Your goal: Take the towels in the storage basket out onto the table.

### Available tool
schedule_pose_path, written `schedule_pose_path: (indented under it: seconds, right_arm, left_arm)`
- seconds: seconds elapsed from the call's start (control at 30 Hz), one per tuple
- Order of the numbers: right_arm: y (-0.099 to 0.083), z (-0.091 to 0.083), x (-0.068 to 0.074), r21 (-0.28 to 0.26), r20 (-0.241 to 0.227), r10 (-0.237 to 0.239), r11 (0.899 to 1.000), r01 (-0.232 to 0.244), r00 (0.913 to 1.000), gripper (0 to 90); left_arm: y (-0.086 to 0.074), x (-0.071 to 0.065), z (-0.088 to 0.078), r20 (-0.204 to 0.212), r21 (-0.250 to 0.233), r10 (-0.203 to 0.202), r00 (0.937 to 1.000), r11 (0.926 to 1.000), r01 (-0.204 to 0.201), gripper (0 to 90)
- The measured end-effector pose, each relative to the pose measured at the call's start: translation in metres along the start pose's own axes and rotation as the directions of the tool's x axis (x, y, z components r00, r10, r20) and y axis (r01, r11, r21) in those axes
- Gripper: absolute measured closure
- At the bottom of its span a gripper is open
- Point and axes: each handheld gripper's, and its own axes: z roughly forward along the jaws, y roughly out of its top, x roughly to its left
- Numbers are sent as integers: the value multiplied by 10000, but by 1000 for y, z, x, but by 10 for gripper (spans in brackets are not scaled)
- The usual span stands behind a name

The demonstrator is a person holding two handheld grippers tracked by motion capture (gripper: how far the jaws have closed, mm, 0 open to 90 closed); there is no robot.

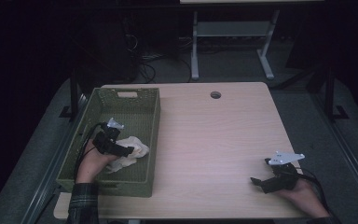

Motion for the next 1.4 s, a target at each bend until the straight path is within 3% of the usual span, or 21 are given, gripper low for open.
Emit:
schedule_pose_path:
  seconds: [0.2, 0.5, 0.83, 0.9, 1.0, 1.03, 1.1, 1.17, 1.33, 1.4]
  right_arm:
    - [0, 0, 0, 5, 2, -6, 10000, 6, 10000, 20]
    - [0, 0, 0, 13, 5, -10, 10000, 10, 10000, 20]
    - [0, 1, 0, -26, 9, -14, 10000, 14, 10000, 20]
    - [0, 1, 0, -28, 7, -20, 10000, 20, 10000, 20]
    - [0, 1, 0, -29, 7, -16, 10000, 16, 10000, 20]
    - [0, 1, 0, -23, 6, -18, 10000, 18, 10000, 20]
    - [0, 1, 0, -27, 6, -20, 10000, 20, 10000, 20]
    - [0, 1, 0, -25, 5, -18, 10000, 18, 10000, 20]
    - [0, 1, 0, -45, 11, -7, 10000, 7, 10000, 20]
    - [0, 1, 0, -44, 11, -2, 10000, 2, 10000, 20]
  left_arm:
    - [-4, -1, 10, 71, 995, -21, 10000, 9950, 14, 134]
    - [-7, -2, 20, 342, 1611, -264, 9991, 9867, 205, 135]
    - [-7, -3, 24, 286, 2028, -240, 9993, 9791, 177, 151]
    - [-7, -3, 23, 289, 2056, -200, 9994, 9785, 137, 179]
    - [-6, -4, 20, 269, 2080, -212, 9994, 9780, 151, 309]
    - [-6, -4, 18, 264, 2056, -176, 9995, 9786, 118, 401]
    - [-5, -3, 17, 210, 2086, -216, 9995, 9779, 167, 438]
    - [-5, -2, 15, 229, 2110, -346, 9991, 9770, 290, 582]
    - [-4, 1, 6, 330, 1700, -611, 9976, 9839, 546, 661]
    - [-3, 4, -1, 365, 1098, -839, 9958, 9908, 795, 667]
